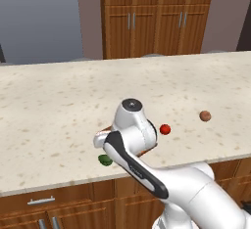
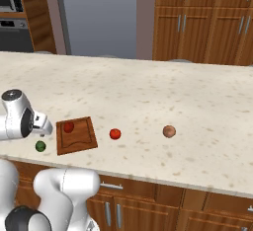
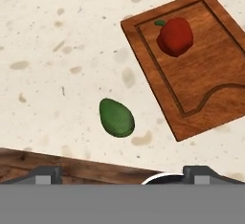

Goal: Place the avocado, onion, tomato, and bell pepper on the cutting board.

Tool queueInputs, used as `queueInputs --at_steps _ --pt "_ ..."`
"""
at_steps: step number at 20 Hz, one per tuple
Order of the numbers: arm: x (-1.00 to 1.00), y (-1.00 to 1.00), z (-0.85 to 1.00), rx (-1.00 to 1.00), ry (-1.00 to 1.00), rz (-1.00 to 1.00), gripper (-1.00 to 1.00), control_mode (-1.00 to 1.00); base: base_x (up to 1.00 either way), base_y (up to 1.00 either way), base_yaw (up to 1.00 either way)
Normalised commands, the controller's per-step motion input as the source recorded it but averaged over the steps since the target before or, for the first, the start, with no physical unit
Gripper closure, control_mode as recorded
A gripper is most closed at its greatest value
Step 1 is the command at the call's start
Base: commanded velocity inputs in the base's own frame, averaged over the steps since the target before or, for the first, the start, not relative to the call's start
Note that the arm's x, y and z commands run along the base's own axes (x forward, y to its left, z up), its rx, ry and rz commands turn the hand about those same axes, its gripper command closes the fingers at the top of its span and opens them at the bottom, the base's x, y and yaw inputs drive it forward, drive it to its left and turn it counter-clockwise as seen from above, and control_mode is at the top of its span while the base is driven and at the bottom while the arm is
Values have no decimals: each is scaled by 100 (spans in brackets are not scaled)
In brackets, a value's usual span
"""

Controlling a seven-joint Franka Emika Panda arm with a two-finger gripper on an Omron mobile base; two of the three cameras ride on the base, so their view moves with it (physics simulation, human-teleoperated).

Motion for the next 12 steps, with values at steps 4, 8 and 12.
queueInputs --at_steps 4,8,12 --pt "24 4 -10 0 5 0 -100 -100 0 0 0" --pt "13 9 -14 0 6 0 -100 -100 0 0 0" --pt "3 19 -15 0 3 0 -100 -100 0 0 0"
